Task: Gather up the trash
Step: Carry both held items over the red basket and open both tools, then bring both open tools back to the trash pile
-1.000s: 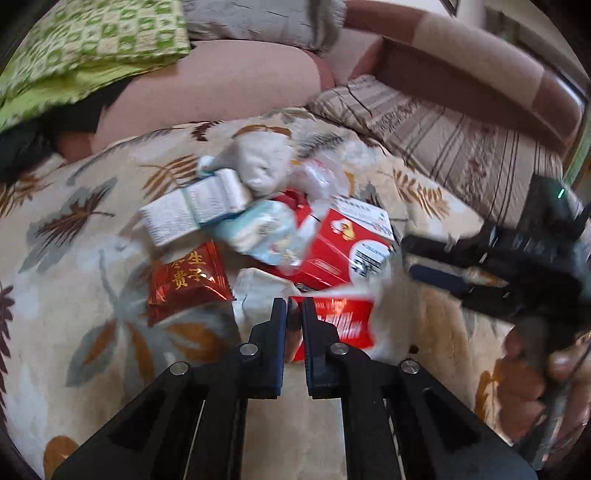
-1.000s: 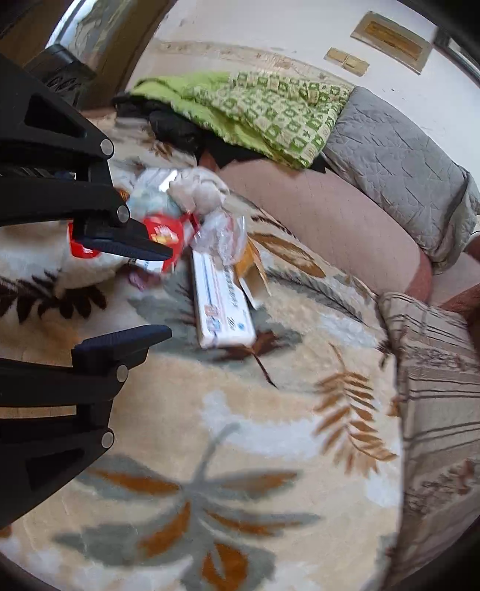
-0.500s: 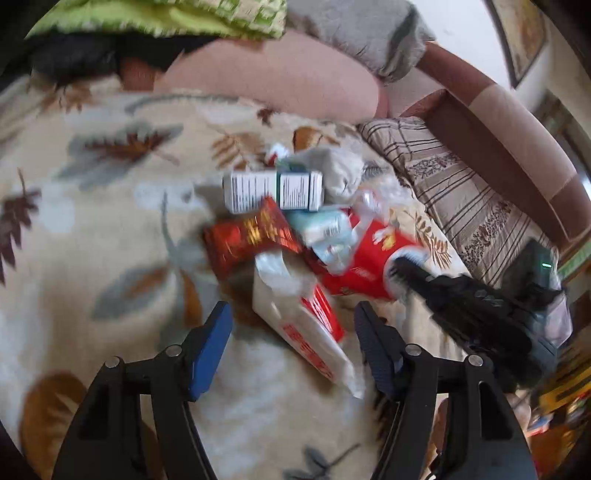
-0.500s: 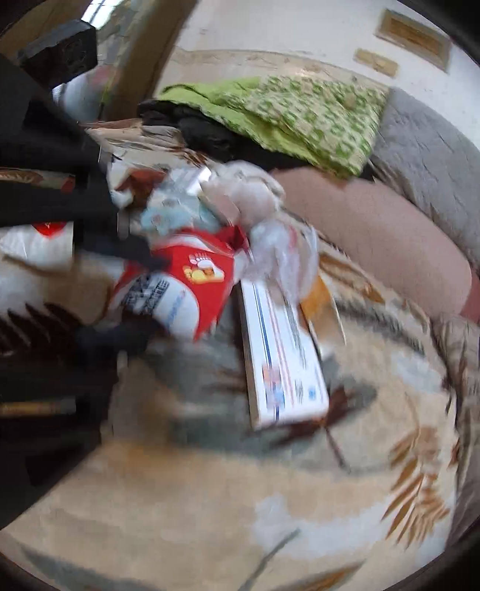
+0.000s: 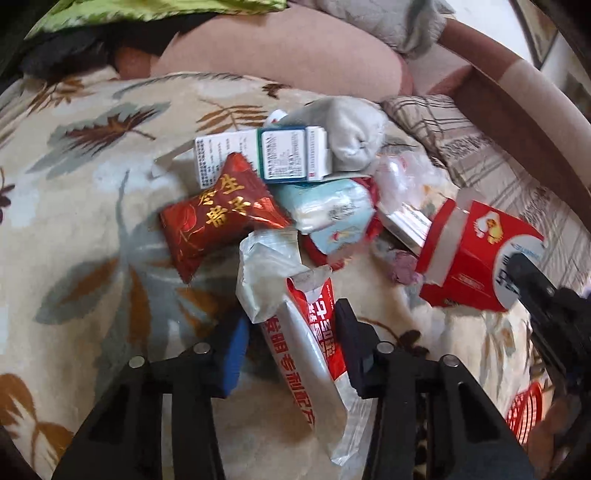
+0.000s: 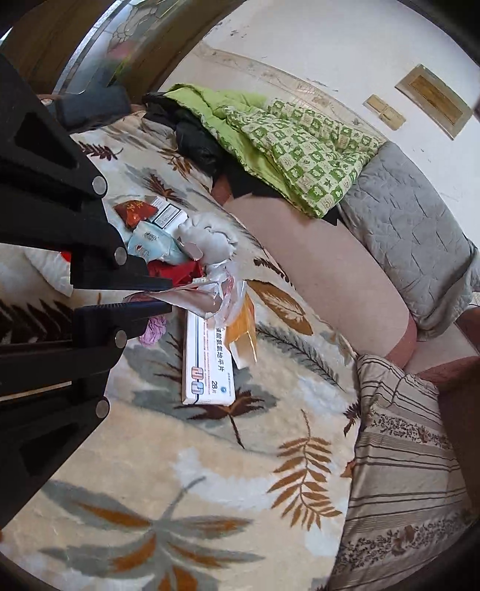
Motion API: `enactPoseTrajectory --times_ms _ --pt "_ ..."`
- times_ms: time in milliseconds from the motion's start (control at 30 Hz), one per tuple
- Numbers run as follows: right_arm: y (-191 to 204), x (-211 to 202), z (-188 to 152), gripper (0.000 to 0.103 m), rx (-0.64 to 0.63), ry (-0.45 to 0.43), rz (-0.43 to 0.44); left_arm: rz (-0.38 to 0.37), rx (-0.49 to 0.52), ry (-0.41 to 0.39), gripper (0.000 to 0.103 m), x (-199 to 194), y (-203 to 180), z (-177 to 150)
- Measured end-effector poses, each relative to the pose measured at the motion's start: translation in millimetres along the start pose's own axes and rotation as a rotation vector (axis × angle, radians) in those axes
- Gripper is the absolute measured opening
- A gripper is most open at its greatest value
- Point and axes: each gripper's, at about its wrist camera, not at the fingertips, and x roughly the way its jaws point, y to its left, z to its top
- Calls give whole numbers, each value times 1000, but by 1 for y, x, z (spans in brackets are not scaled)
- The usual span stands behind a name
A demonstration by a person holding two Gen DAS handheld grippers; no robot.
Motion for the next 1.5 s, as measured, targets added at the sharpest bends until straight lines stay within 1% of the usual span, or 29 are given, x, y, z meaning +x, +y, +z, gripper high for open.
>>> enactPoseTrajectory --times_ms 100,200,233,333,400,433,500,567,633,767,867,967,1067,1167,1233,1300,1333,1367,1400,1433,1467,1500 --pt "-3 -5 0 6 -6 -4 -3 -3 55 -30 43 -20 -6 -7" --pt "-4 -16 0 6 0 -7 1 -28 137 -70 43 -42 -26 -13" --pt "-5 -23 -2 6 0 -9 2 -52 174 -85 43 -51 -37 -16" --pt "-11 -49 -7 6 24 -13 10 -115 242 -124 43 -70 -63 -28" --pt "-18 -73 -9 6 49 -42 15 -167 284 -135 43 -81 -83 -41" --pt "-22 -88 -10 6 50 -64 1 -184 301 -139 43 -84 -91 -46" --pt "-34 -117 -14 6 60 -108 -19 -209 343 -128 43 -88 -111 -57" --pt "-46 -138 -19 6 78 -130 -32 -225 404 -112 43 -92 -133 -71" --pt "-63 -165 -28 6 106 -149 -36 -238 435 -107 43 -97 -146 -80" --pt "-82 -214 -39 6 100 -189 -78 -302 495 -93 44 -109 -182 -97" --pt "-97 -252 -38 6 124 -237 -107 -374 517 -67 44 -114 -214 -106" --pt "-113 -287 -36 6 142 -277 -173 -428 550 -28 44 -110 -249 -117" --pt "-132 -311 -37 6 177 -286 -225 -468 604 21 44 -100 -287 -135" --pt "-159 -329 -46 6 240 -265 -268 -485 654 57 45 -91 -315 -150" --pt "-172 -335 -51 7 262 -247 -297 -485 679 70 51 -82 -330 -156" --pt "-185 -337 -54 9 288 -227 -319 -480 703 90 70 -72 -345 -161" --pt "-194 -337 -56 9 314 -206 -335 -478 707 94 71 -69 -347 -162" --pt "-200 -338 -57 18 327 -199 -339 -480 708 100 71 -66 -351 -162" --pt "-209 -340 -59 34 347 -196 -346 -480 710 109 71 -63 -353 -162" --pt "-214 -341 -59 45 356 -195 -356 -477 710 114 71 -61 -354 -161" --pt "-217 -343 -59 57 357 -198 -363 -470 708 115 71 -60 -355 -159" --pt "-218 -346 -58 57 351 -204 -378 -467 705 113 71 -60 -356 -155"
